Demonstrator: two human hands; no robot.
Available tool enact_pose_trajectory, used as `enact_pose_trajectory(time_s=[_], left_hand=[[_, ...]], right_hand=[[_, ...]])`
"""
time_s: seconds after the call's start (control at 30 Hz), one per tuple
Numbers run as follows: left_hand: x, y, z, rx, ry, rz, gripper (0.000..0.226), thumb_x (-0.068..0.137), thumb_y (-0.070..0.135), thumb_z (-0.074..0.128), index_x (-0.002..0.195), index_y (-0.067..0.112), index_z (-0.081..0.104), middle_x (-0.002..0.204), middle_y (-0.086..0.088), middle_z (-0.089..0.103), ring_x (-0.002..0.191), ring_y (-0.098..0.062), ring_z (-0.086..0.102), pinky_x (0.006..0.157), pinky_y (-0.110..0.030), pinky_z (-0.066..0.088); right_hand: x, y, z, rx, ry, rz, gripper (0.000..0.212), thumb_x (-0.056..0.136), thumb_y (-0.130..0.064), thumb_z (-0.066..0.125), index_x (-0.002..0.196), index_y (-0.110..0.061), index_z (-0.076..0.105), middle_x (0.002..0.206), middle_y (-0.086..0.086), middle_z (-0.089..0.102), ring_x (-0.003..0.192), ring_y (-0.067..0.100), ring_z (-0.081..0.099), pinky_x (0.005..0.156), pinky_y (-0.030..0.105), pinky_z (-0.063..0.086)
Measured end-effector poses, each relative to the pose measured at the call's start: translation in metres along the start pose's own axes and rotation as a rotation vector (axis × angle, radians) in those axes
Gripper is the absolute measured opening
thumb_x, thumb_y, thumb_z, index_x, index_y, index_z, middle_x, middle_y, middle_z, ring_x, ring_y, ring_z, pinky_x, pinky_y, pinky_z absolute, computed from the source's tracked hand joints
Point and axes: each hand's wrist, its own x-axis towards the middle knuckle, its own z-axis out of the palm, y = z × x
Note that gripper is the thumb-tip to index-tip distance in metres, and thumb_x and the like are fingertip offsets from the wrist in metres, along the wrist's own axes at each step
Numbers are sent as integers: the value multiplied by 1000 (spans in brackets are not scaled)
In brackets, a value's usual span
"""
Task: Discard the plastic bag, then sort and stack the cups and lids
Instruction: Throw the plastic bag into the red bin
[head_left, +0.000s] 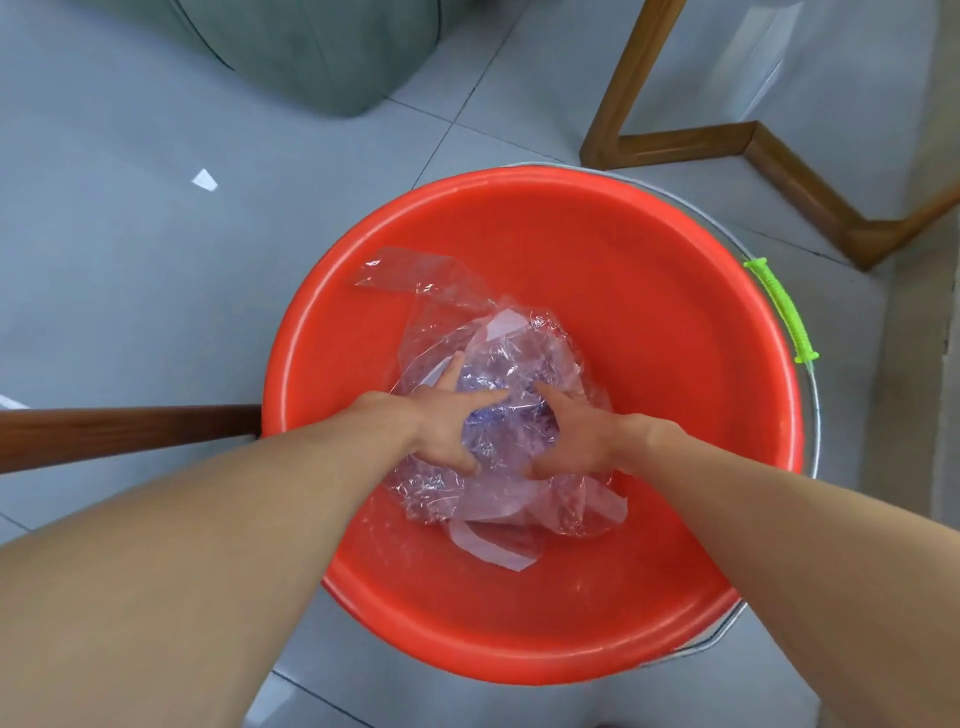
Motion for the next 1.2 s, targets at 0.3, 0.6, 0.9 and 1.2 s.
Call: enact_pose_trajectory(time_s=[0.3,0.6,0.9,1.2], left_hand=[[-50,22,-24,-6,97,-16,97,81,39,75,148,56,6,158,-2,-33,147,-35,22,112,-49,37],[-214,63,-91,-169,327,75,85,82,45,72,152,33,24,160,-5,19,146,-25,26,117,-38,27],[-514,88,-196,-524,742,2,60,87,41,69,140,24,46,144,2,44,132,-13,43,101,-20,29],[-777,16,-205,-714,1136,-308,52,87,40,69,134,25,51,131,1,54,122,-14,52,94,-24,39]], right_hand=[[-67,-16,-14,30,218,46,102,74,-47,74,150,-31,9,154,-1,15,139,34,17,108,58,28],[-213,-98,-67,43,432,20,90,77,-49,70,148,-27,19,143,2,33,129,29,32,105,51,34],[-426,-267,-176,143,464,-311,75,78,-38,73,141,-21,35,134,8,42,126,26,40,104,43,38],[-558,-509,-189,13,373,-746,68,81,-43,69,138,-20,40,128,5,44,120,19,46,97,30,39]])
